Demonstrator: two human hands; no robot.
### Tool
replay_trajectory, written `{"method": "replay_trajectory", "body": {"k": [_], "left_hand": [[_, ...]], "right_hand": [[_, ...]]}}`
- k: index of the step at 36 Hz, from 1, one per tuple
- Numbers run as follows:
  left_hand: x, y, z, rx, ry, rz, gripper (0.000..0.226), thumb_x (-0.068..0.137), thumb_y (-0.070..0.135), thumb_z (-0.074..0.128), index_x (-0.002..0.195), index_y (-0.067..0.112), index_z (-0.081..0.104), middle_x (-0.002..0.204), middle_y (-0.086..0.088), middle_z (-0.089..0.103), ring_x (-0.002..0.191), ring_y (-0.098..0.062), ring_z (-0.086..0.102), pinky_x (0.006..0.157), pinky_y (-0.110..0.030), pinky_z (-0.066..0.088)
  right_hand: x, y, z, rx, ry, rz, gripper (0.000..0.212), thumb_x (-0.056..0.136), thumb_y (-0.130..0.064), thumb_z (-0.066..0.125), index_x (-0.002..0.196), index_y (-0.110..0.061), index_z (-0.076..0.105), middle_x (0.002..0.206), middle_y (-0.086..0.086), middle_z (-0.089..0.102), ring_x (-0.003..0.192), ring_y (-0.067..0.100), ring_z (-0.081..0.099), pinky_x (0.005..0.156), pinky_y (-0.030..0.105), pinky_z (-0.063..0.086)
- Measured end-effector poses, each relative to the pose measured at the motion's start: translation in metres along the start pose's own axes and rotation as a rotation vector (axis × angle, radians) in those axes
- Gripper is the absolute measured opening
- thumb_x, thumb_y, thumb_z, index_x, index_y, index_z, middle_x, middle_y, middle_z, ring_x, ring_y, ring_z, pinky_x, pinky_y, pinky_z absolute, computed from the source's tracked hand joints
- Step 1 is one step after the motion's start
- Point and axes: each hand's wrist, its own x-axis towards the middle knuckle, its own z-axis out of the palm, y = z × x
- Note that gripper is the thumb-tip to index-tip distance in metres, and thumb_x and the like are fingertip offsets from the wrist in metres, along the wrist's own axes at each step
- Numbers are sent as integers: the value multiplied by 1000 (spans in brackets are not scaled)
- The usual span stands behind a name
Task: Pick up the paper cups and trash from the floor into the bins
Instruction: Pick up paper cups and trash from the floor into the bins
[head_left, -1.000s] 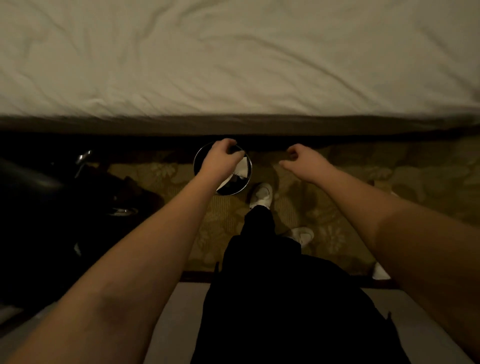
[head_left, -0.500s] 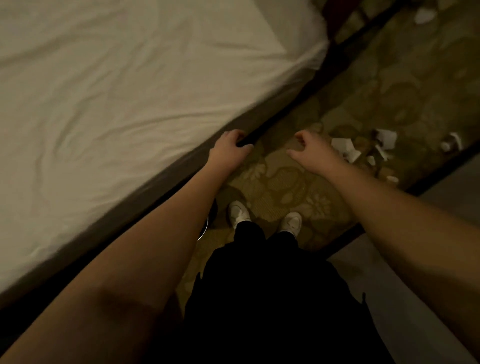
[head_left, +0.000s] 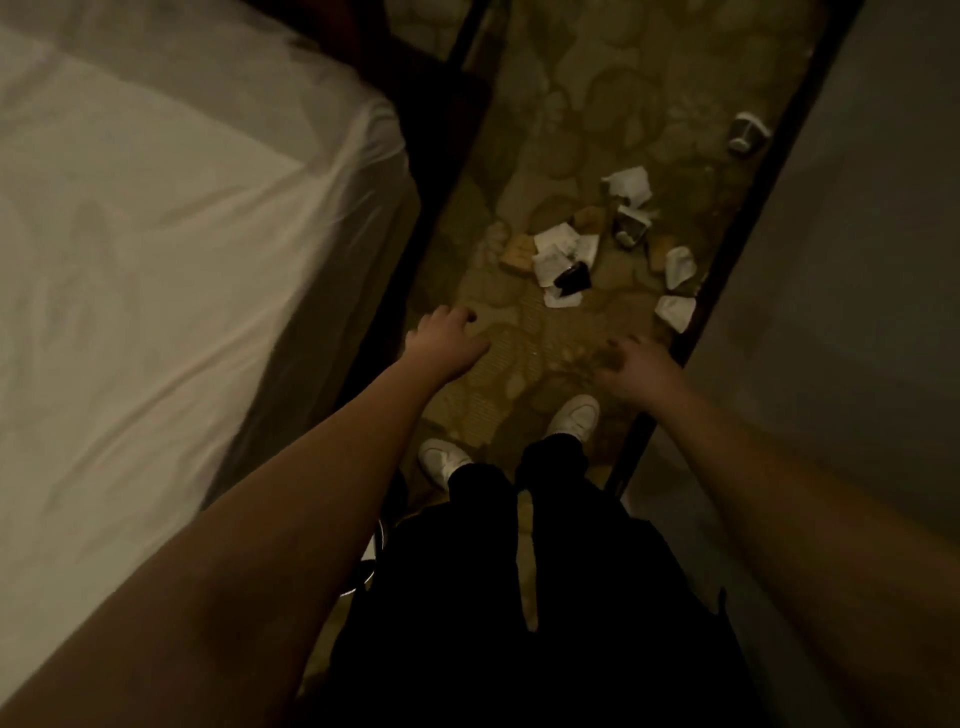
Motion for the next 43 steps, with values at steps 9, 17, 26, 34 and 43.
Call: {"method": "replay_trajectory", "body": {"k": [9, 17, 26, 34, 43], "left_hand": [[51, 88, 23, 93, -52, 7, 55, 94, 44, 53, 145, 23, 45, 150, -9, 40, 135, -30, 41, 109, -49, 39], [112, 159, 53, 51, -79, -28, 57, 89, 47, 56, 141, 27, 46, 137, -4, 53, 113, -24, 58, 97, -44, 51], [210, 180, 99, -58, -110, -17, 56, 94, 35, 61, 145, 19, 46, 141, -7, 51, 91, -10, 52, 74, -25, 40], [314, 148, 162, -96, -87, -10, 56, 92, 26, 64, 144, 13, 47, 137, -10, 55, 98, -12, 51, 81, -26, 37], [410, 99, 231, -36, 46, 91, 47, 91, 20, 67, 133, 4, 53, 132, -16, 56, 111, -27, 57, 81, -31, 42]], "right_hand": [[41, 86, -8, 132, -67, 110, 70, 96, -43, 56, 155, -15, 31, 160, 14, 25, 145, 33, 29, 117, 43, 30], [107, 150, -28, 264, -89, 154, 66, 97, -40, 55, 154, -15, 32, 156, 13, 31, 140, 33, 35, 112, 38, 35], [227, 232, 4, 426, -81, 214, 55, 80, -46, 57, 127, -17, 60, 126, 13, 59, 106, 29, 60, 91, 39, 53], [309, 256, 38, 398, 10, 253, 56, 93, -26, 63, 144, -9, 47, 141, 21, 48, 125, 39, 51, 105, 42, 43], [414, 294, 91, 217, 96, 268, 59, 96, -12, 54, 150, -6, 32, 152, 22, 29, 133, 46, 37, 108, 53, 37]]}}
